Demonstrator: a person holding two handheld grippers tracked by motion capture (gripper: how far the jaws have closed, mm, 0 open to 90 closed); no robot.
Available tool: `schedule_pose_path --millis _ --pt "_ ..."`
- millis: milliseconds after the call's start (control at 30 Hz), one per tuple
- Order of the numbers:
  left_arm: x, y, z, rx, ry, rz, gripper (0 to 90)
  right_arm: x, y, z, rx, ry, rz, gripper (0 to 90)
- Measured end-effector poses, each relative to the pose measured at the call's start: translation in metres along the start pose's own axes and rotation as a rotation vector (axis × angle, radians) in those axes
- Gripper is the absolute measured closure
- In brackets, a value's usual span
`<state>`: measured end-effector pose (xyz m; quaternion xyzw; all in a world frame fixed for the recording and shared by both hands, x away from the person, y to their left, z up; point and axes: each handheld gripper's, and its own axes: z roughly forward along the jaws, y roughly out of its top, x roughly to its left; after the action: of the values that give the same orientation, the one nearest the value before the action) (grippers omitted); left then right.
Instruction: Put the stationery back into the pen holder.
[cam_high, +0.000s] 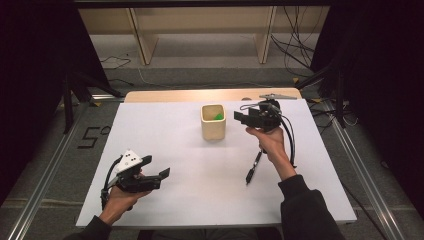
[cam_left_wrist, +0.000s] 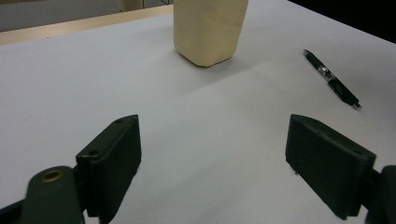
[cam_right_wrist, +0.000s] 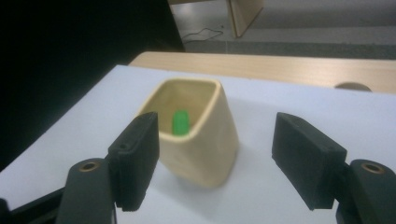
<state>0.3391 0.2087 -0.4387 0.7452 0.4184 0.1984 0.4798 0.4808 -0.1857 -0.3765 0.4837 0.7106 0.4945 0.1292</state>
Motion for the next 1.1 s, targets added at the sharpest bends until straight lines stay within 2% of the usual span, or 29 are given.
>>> schedule_pose_path --millis 167,333,600,767,900,967,1100 --pt "0.0 0.0 0.0 0.001 0.001 0.002 17.8 -0.003 -0.023 -0.012 0.027 0.01 -0.008 32.8" --pt "-0.001 0.0 0.0 0.002 0.0 0.002 17.8 -0.003 -0.042 -0.019 0.068 -0.016 -0.047 32.5" --pt "0.0 0.0 0.0 0.0 0.0 0.003 17.8 -0.01 -0.063 -0.021 0.13 -0.061 -0.017 31.1" --pt "-0.001 0.001 -0.001 0.001 -0.001 0.007 17.8 -0.011 -0.071 -0.022 0.166 -0.116 -0.015 30.8" --pt "-0.001 0.001 -0.001 -0.002 -0.002 0.006 17.8 -0.012 -0.08 -0.019 0.214 -0.169 -0.032 30.8" --pt "-0.001 0.001 -0.001 -0.003 -0.003 0.006 17.8 -0.013 -0.084 -0.017 0.23 -0.176 -0.011 31.4" --pt "0.0 0.001 -0.001 -0.005 -0.003 0.004 17.8 -0.014 -0.092 -0.014 0.262 -0.186 0.0 32.2"
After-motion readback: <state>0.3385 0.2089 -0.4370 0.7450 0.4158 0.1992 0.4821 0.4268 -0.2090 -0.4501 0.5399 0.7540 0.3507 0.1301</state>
